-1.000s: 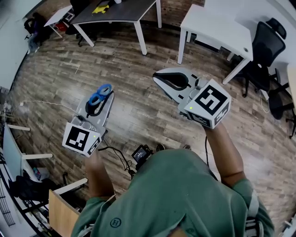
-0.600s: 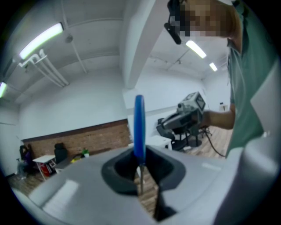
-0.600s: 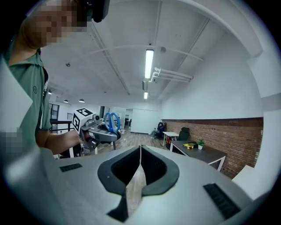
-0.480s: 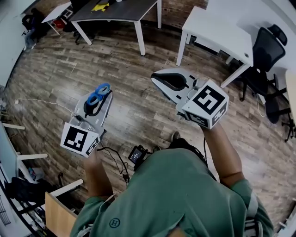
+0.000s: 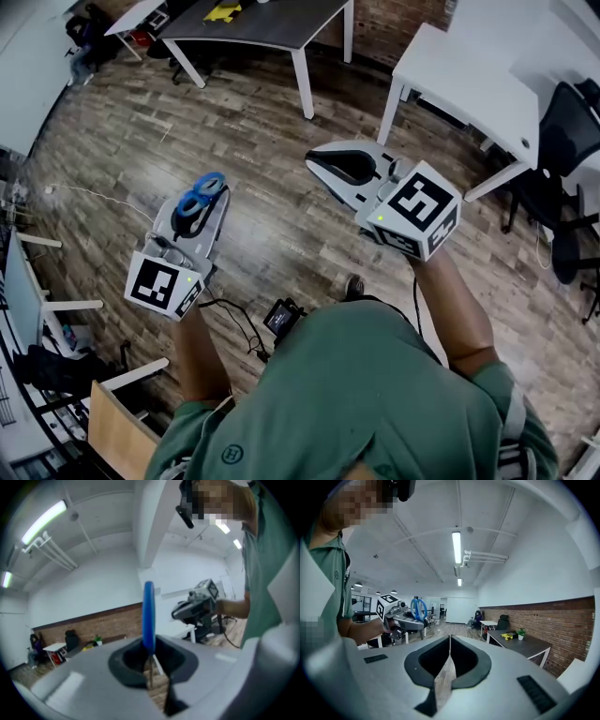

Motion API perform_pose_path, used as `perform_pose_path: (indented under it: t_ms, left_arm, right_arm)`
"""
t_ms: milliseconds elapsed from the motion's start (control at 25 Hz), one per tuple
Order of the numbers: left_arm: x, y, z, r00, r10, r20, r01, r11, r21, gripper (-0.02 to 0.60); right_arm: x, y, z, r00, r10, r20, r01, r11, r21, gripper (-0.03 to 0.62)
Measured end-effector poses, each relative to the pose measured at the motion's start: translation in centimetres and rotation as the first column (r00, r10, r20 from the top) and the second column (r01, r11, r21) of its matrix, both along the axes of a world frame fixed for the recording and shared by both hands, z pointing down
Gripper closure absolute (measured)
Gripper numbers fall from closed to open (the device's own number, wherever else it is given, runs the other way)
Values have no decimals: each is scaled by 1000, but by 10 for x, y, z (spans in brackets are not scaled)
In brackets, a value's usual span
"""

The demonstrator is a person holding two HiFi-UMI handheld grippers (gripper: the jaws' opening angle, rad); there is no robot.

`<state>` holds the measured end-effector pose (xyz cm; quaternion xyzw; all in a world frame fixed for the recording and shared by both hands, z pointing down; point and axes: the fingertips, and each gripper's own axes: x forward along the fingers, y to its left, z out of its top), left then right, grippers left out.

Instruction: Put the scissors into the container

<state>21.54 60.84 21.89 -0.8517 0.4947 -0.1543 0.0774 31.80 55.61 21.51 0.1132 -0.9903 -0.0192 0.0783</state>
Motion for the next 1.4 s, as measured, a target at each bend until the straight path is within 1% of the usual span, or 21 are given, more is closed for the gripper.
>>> perform_pose_path:
  t_ms: [160, 320, 440, 560, 840, 1000, 1160, 1280, 1400]
  left_arm:
    - [10, -35, -2, 1000, -28, 13, 28, 1000, -8, 545]
    - [16, -59, -6, 998, -59, 23, 59, 998, -8, 545]
    - [14, -73, -4, 997, -69, 26, 70, 997, -17, 545]
    - [5, -87, -2, 997, -68, 26, 69, 997, -24, 545]
    - [-49, -132, -2, 1000, -30, 7, 30, 999, -19, 545]
    - [-84, -163, -5, 1000, -2, 3, 2, 1000, -5, 545]
    - [-118, -179, -7, 1000, 31, 1, -31, 999, 6, 545]
    - [-140, -193, -8, 999, 39, 2, -39, 999, 12, 545]
    - [-156, -207, -7, 999, 36, -14, -36, 999, 12, 546]
  right_arm:
    - [7, -42, 0, 1000, -24, 9, 24, 1000, -8, 587]
    - [12, -72, -1, 999, -47, 25, 47, 999, -9, 587]
    - [10, -89, 2, 998, -51, 35, 52, 998, -23, 587]
    - [1, -103, 6, 998, -50, 35, 51, 998, -37, 587]
    - [-50, -145, 9, 1000, -8, 25, 9, 999, -52, 587]
    - [-85, -172, 7, 1000, 15, 25, -15, 999, -36, 587]
    - [-123, -188, 3, 999, 36, 21, -35, 999, -29, 588]
    - [-145, -199, 0, 999, 44, 22, -43, 999, -28, 586]
    - [-162, -211, 2, 999, 36, 6, -36, 999, -27, 588]
